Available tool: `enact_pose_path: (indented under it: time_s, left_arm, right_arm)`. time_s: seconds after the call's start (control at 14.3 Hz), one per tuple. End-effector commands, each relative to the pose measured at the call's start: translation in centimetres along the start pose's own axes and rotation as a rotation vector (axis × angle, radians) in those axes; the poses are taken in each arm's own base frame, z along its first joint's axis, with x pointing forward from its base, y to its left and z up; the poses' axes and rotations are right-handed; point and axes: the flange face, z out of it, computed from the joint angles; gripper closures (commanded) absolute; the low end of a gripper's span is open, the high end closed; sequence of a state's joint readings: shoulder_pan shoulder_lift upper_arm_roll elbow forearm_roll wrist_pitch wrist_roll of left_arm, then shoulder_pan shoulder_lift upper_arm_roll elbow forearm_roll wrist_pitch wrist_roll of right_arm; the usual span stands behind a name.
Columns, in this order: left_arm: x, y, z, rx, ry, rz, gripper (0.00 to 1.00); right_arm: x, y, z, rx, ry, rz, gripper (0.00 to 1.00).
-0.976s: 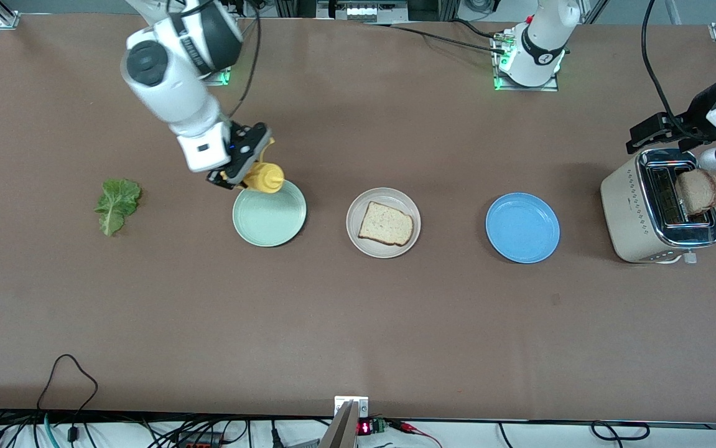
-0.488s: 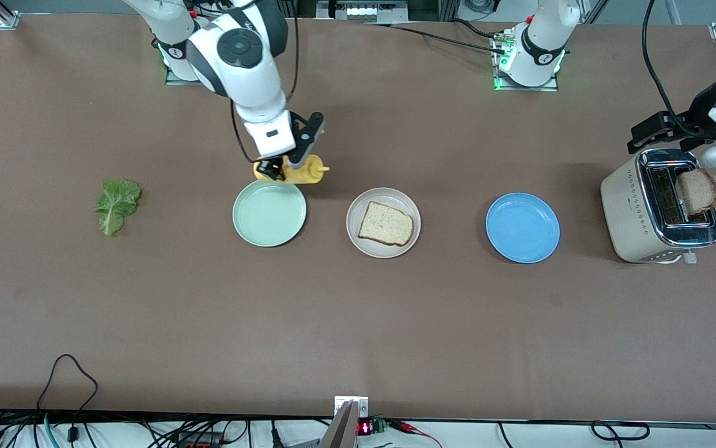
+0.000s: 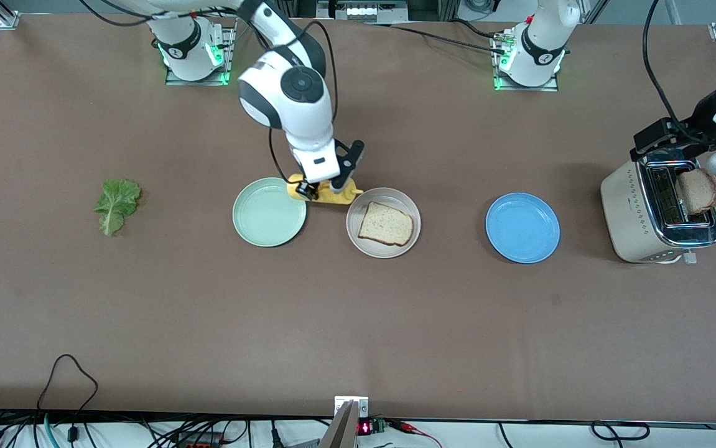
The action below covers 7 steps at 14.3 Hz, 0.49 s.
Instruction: Make sandwich in beige plate with both arms
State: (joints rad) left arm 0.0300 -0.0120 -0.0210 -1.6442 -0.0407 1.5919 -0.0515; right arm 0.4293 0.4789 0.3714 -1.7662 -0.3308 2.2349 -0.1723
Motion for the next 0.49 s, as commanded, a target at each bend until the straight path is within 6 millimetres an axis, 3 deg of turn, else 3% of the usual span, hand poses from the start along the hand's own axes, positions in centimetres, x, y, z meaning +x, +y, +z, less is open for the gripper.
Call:
enact_pose_path:
  time_s: [0.0, 0.21, 0.42]
  left_arm:
    - [0.3, 0.0, 0.0, 0.02, 0.01, 0.023, 0.0]
    - [0.2, 0.1, 0.0, 0.022, 0.006, 0.023, 0.0]
    - [-0.2, 1.8, -0.3, 0.024, 0.005, 0.053, 0.0]
  right_arm:
    - [3.4, -1.0, 1.8, -0.038, -0.023, 0.02, 1.0]
    - [4.8, -1.9, 4.4, -0.055, -0.045, 0.022, 1.0]
    - [5.0, -2.5, 4.9, -0.068, -0.055, 0.007, 1.0]
